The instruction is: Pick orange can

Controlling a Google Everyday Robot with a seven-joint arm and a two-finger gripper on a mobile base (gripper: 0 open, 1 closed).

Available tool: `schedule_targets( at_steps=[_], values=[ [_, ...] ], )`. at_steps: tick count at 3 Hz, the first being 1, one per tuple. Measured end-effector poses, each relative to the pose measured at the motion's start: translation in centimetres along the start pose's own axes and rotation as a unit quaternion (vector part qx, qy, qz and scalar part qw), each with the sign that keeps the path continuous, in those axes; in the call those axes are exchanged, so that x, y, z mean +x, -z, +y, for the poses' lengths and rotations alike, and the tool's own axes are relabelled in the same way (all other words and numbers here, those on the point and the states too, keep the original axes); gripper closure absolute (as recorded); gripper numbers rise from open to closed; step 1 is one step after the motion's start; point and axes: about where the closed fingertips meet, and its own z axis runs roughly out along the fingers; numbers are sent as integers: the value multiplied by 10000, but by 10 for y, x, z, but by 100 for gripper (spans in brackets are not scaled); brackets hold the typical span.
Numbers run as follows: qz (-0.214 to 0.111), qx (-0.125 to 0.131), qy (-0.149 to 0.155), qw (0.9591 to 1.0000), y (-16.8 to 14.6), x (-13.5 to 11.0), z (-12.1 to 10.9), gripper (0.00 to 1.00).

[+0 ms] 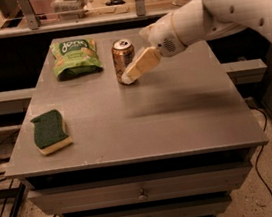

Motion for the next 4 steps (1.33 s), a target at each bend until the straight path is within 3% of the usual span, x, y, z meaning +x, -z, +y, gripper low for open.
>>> schedule_targets(
  at_steps=[1, 2, 4],
  values=[
    [-228, -56, -153, 9996, -30, -2, -14, 0],
    [-442, -139, -312, 9984, -55, 1, -24, 15],
    [-774, -191, -428, 9959, -60, -6, -35, 61]
  ],
)
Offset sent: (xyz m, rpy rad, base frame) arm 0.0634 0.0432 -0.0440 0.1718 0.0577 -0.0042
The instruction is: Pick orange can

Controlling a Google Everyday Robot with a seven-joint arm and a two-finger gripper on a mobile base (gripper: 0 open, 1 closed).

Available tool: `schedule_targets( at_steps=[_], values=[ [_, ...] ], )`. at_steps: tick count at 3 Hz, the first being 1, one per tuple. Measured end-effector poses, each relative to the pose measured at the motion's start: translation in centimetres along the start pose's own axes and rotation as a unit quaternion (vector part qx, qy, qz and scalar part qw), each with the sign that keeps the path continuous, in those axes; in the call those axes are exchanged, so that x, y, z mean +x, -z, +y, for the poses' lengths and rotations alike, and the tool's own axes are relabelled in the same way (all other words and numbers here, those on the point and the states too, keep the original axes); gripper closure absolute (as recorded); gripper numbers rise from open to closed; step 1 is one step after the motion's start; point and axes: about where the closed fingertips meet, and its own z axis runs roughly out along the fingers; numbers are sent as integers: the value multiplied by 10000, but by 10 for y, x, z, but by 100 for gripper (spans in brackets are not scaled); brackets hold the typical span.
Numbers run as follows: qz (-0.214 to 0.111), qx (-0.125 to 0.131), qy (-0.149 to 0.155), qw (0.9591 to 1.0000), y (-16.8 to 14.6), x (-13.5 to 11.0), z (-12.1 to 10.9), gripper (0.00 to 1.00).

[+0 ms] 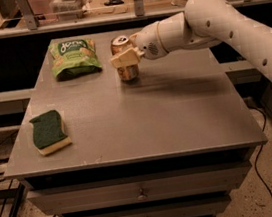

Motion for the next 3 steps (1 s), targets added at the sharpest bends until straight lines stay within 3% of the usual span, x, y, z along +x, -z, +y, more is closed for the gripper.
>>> schedule_targets(
  at_steps=[1, 2, 3],
  values=[
    [-211, -21, 223, 9995, 24, -34, -2, 84],
    [-396, 78, 734, 9965, 69, -85, -1, 100],
    [-471, 116, 828, 9954, 77, -97, -3, 100]
  ],
)
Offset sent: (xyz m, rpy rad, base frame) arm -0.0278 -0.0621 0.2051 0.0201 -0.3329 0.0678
